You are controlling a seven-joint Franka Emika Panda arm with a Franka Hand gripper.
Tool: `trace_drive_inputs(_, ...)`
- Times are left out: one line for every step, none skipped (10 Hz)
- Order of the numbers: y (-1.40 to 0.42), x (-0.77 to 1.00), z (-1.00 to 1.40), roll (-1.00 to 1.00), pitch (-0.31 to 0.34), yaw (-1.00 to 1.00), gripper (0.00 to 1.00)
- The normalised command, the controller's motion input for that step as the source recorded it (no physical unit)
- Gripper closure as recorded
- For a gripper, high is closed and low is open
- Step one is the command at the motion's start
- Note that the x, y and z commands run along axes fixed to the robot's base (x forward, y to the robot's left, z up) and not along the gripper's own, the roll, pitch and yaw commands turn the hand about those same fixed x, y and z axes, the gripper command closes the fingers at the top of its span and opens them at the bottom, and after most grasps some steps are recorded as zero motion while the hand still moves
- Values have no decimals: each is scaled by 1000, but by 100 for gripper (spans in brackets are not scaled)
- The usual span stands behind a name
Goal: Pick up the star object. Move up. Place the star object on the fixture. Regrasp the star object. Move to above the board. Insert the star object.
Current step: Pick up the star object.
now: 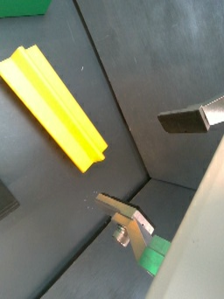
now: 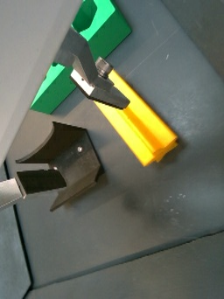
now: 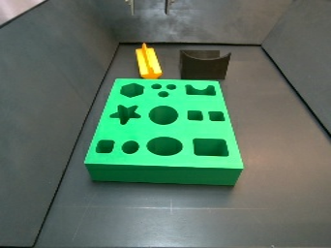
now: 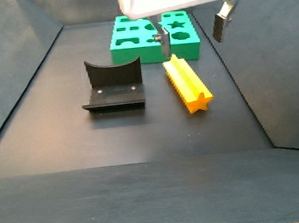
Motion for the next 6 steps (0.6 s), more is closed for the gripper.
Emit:
trace_drive_inputs(-151, 120, -166, 0, 0, 29, 0)
trace_drive_inputs(-71, 0, -369, 0, -63, 29, 0)
trace_drive_inputs(-49, 0, -443, 0, -84, 31, 0)
trace_drive_inputs(-94, 6, -503, 0, -97, 37, 0)
trace_drive_inputs(-146, 0, -494, 0, -97, 14, 0)
trace_drive_inputs(-146, 14, -489, 0, -77, 0, 0)
